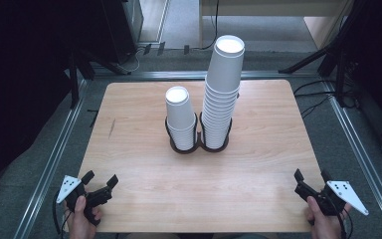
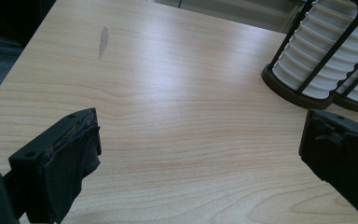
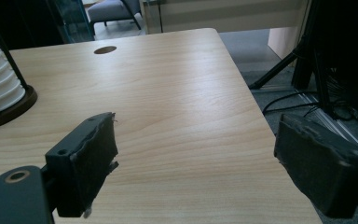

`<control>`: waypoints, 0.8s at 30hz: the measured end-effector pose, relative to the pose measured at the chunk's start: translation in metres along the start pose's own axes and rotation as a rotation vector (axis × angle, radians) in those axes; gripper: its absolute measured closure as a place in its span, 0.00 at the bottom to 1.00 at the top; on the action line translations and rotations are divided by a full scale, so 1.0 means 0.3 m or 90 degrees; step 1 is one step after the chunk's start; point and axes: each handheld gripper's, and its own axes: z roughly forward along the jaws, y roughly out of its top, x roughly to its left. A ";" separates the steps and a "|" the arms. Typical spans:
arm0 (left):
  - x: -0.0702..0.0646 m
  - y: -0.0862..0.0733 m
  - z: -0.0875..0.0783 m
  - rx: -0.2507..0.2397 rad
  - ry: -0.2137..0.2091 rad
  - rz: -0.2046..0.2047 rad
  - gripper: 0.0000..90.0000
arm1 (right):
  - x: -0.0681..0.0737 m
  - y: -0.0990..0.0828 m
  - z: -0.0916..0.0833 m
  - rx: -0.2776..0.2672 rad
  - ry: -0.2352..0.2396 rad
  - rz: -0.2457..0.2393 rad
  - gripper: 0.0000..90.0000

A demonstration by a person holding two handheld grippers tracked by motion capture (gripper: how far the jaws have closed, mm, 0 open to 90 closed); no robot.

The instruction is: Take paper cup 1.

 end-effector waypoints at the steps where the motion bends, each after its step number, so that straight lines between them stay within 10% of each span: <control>1: 0.000 0.000 0.000 0.000 0.000 0.000 0.00 | 0.000 0.000 0.000 0.000 0.000 0.000 0.14; 24: -0.011 -0.007 0.010 0.009 0.001 0.006 0.00 | 0.160 0.208 -0.022 -0.045 0.072 -0.010 0.08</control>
